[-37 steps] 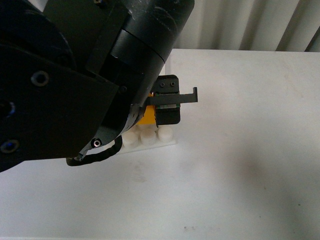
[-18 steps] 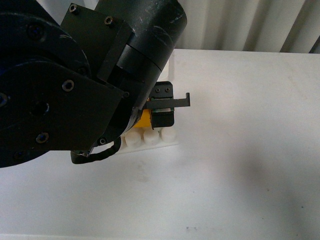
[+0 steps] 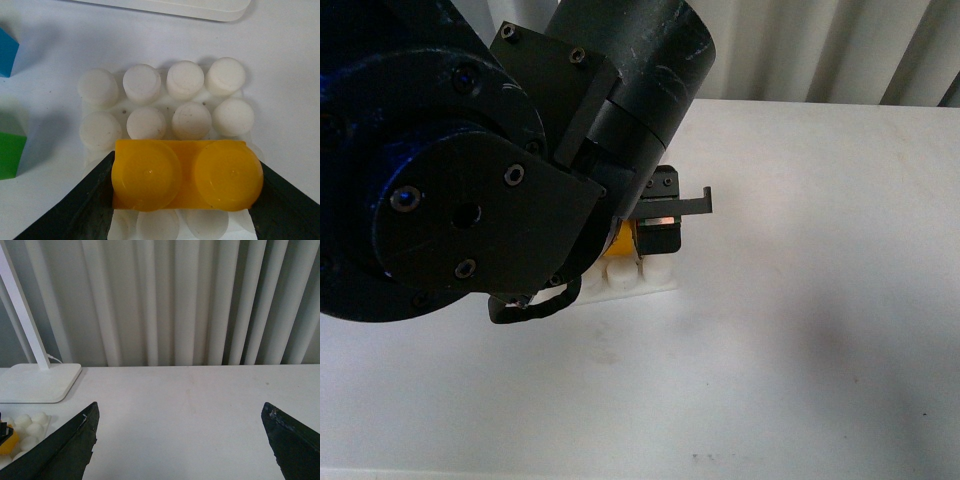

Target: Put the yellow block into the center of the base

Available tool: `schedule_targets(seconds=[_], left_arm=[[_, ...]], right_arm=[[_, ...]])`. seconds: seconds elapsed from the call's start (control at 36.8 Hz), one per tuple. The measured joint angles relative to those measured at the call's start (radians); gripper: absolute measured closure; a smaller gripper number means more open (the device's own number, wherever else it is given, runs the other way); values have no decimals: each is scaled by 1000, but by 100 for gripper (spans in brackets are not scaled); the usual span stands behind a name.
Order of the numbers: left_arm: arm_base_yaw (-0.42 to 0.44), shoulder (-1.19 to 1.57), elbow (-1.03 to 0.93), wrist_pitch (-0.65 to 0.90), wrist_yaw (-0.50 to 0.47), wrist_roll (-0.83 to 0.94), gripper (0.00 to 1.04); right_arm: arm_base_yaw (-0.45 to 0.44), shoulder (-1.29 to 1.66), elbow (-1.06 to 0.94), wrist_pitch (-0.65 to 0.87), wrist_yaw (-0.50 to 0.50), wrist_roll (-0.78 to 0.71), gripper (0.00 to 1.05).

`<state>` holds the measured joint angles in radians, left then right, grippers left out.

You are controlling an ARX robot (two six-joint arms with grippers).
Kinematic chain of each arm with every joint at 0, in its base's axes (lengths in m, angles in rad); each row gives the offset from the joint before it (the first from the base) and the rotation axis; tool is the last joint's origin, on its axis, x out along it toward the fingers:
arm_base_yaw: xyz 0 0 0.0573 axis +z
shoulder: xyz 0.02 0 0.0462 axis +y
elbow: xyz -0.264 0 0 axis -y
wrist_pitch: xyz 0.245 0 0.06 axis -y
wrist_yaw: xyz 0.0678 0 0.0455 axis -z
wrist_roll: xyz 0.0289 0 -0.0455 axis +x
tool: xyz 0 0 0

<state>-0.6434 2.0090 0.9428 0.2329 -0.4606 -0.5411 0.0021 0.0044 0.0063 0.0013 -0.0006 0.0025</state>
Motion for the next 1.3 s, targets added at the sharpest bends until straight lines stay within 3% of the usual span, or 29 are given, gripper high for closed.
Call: schedule_targets(seconds=[1.3], left_arm=[[-7,13,-19,42,11,-56,39]], right_arm=[[0,0,0,0,0,0,9]])
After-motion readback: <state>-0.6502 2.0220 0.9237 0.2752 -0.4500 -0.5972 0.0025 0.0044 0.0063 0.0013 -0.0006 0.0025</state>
